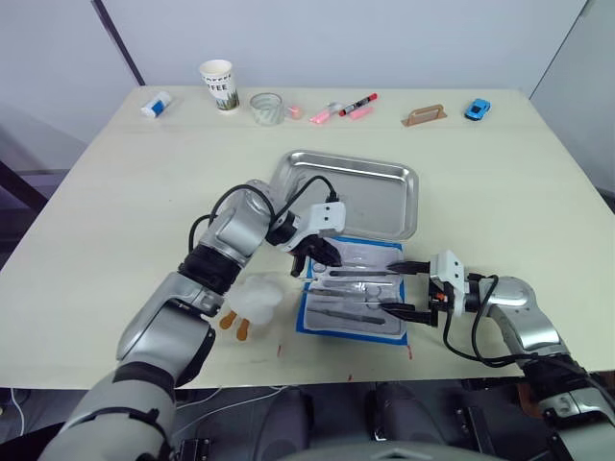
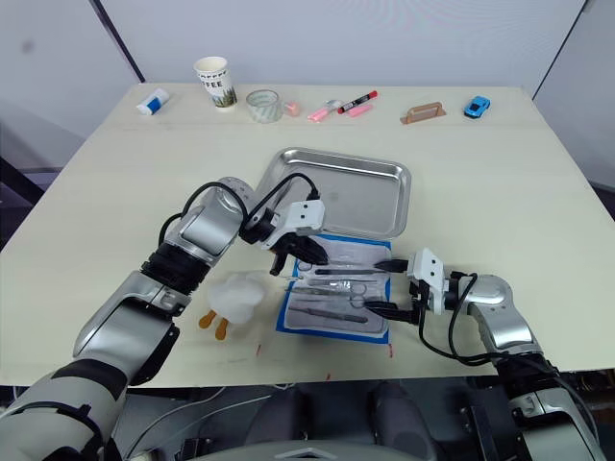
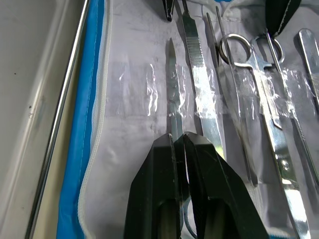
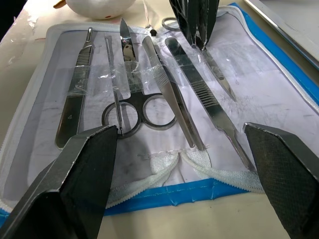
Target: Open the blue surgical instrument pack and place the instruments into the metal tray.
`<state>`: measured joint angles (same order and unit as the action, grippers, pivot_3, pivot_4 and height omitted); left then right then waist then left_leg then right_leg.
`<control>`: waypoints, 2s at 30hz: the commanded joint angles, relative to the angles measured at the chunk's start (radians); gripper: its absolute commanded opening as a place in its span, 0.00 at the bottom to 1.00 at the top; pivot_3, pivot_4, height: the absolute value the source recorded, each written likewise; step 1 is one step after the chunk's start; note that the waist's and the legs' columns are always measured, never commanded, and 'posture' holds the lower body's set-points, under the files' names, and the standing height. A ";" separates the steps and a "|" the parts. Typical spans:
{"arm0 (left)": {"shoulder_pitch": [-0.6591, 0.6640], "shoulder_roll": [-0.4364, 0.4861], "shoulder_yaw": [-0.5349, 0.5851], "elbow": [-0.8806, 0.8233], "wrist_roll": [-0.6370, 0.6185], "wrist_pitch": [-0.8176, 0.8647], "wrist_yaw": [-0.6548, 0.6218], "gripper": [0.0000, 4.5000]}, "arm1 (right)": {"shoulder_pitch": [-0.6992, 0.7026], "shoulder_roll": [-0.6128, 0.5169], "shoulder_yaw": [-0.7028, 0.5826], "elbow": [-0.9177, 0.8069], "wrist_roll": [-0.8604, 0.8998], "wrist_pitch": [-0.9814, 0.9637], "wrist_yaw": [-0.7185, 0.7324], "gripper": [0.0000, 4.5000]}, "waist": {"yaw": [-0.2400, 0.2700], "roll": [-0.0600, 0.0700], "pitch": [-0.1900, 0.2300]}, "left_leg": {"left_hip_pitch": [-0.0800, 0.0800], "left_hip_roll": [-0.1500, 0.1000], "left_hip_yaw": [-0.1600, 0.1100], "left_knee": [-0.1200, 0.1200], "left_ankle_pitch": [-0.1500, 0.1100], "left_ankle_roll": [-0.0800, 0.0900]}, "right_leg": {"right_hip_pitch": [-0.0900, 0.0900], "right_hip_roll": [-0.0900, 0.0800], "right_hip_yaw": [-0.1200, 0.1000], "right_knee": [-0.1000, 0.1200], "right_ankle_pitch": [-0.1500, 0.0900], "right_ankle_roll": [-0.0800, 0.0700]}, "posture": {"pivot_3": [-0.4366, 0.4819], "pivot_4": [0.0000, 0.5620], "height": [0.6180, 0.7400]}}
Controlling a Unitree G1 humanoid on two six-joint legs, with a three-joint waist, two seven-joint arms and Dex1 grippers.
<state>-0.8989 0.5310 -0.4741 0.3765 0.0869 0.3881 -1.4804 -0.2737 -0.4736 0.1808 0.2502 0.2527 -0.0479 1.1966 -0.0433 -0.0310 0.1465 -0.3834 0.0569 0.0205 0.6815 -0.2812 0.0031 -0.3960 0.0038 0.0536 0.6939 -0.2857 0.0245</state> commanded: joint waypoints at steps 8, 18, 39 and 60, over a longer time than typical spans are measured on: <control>-0.030 0.036 0.008 -0.046 -0.006 0.021 -0.033 0.01 | 0.035 0.005 0.059 0.064 -0.057 0.053 -0.007 0.98 | 0.000 0.000 0.000 | 0.000 0.000 0.000 0.000 0.000 0.000 | 0.000 0.000 0.000 0.000 0.000 0.000 | 0.48 0.27 0.88; -0.028 0.081 0.018 -0.055 -0.014 0.018 -0.055 0.01 | 0.035 0.012 0.062 0.068 -0.059 0.050 -0.008 0.98 | 0.000 0.000 0.000 | 0.000 0.000 0.000 0.000 0.000 0.000 | 0.000 0.000 0.000 0.000 0.000 0.000 | 0.48 0.27 0.88; 0.015 0.204 0.106 0.006 -0.114 -0.138 -0.121 0.01 | 0.033 0.019 0.065 0.081 -0.071 0.037 -0.007 0.98 | -0.002 0.000 0.000 | 0.001 0.001 0.000 0.000 0.000 0.000 | 0.000 0.001 0.000 0.000 0.000 -0.001 | 0.48 0.27 0.88; 0.122 0.087 0.419 -0.180 -0.378 0.142 0.331 0.01 | 0.035 0.020 0.066 0.091 -0.072 0.026 0.001 0.98 | 0.000 -0.001 0.000 | 0.002 0.001 -0.003 -0.002 0.000 0.000 | 0.000 0.000 0.001 0.001 -0.001 -0.001 | 0.48 0.27 0.88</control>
<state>-0.7690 0.6469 -0.1194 0.2536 -0.2647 0.4997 -1.2596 -0.2754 -0.4610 0.1832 0.2611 0.2412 -0.0557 1.1987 -0.0436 -0.0319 0.1466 -0.3816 0.0578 0.0168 0.6797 -0.2813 0.0032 -0.3960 0.0039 0.0547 0.6947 -0.2863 0.0234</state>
